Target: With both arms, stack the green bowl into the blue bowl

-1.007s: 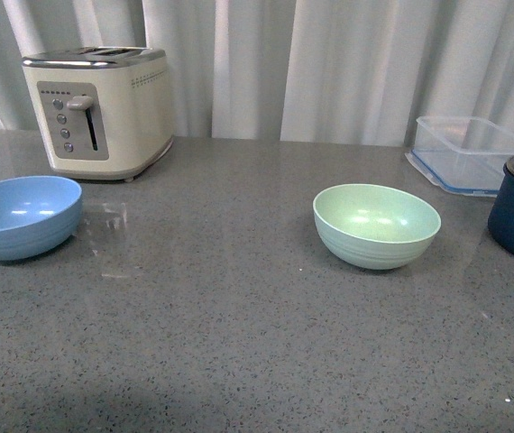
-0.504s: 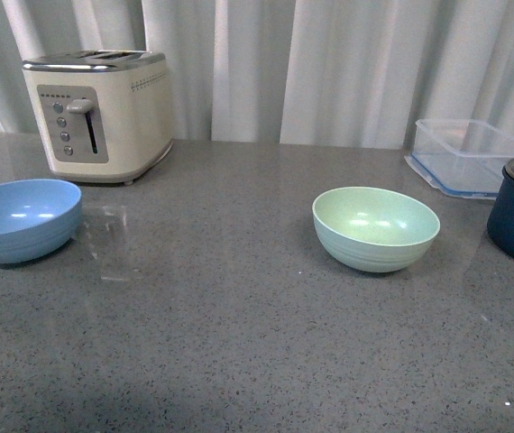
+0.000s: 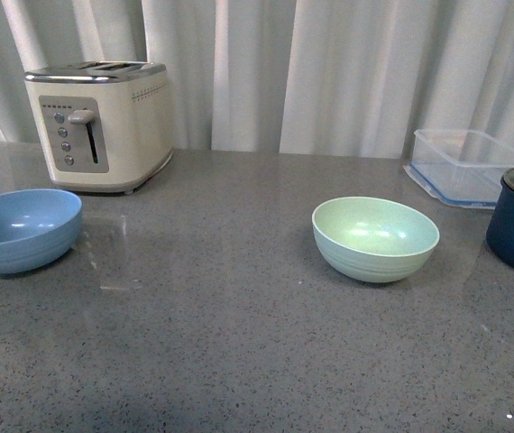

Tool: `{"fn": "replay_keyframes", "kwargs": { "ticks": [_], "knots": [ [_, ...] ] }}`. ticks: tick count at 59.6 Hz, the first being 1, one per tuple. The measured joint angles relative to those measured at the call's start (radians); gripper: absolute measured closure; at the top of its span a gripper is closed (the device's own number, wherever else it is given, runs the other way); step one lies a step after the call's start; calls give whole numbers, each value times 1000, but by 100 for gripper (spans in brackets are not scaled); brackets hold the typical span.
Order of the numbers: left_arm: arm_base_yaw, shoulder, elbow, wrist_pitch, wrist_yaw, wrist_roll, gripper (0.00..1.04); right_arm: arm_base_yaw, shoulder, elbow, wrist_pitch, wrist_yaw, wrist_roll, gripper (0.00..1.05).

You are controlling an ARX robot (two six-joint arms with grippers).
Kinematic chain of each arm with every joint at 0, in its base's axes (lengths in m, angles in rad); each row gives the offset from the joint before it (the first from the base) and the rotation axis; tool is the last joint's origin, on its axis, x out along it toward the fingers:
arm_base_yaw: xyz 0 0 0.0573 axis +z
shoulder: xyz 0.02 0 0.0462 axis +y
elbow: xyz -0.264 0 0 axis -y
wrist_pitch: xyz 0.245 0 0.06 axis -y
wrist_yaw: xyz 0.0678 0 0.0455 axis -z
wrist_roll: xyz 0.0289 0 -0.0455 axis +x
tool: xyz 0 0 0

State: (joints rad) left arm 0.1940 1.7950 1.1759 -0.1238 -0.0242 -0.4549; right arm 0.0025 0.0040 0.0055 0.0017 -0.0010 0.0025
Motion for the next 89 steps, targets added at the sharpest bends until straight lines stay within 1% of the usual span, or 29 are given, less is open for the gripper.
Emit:
{"fn": "replay_keyframes", "kwargs": {
  "ticks": [13,15,24,26,30,32,33,40,44,47,57,63,74,81,89],
  "knots": [
    [-26,94,84,-34,-44,-2,7,0,0,0,0,0,0,10],
    [-28,97,87,-35,-48,2,8,0,0,0,0,0,0,10],
    [-38,100,108,-42,-56,6,33,0,0,0,0,0,0,10],
    [-39,100,112,-43,-58,7,37,0,0,0,0,0,0,10],
    [-39,105,124,-48,-59,7,47,0,0,0,0,0,0,10],
    [-40,108,129,-48,-59,7,55,0,0,0,0,0,0,10],
    [-41,108,130,-48,-60,7,60,0,0,0,0,0,0,10],
    [-42,109,130,-53,-58,8,85,0,0,0,0,0,0,10],
    [-42,109,130,-58,-50,7,96,0,0,0,0,0,0,10],
    [-42,109,130,-59,-44,5,102,0,0,0,0,0,0,10],
    [-61,87,130,-63,-21,6,101,0,0,0,0,0,0,10],
    [-95,53,138,-66,-21,7,101,0,0,0,0,0,0,10],
    [-216,18,164,-66,-31,6,101,0,0,0,0,0,0,10],
    [-291,47,186,-68,-38,1,101,0,0,0,0,0,0,10],
    [-357,98,214,-81,-48,-2,101,0,0,0,0,0,0,10]
  ]
}}
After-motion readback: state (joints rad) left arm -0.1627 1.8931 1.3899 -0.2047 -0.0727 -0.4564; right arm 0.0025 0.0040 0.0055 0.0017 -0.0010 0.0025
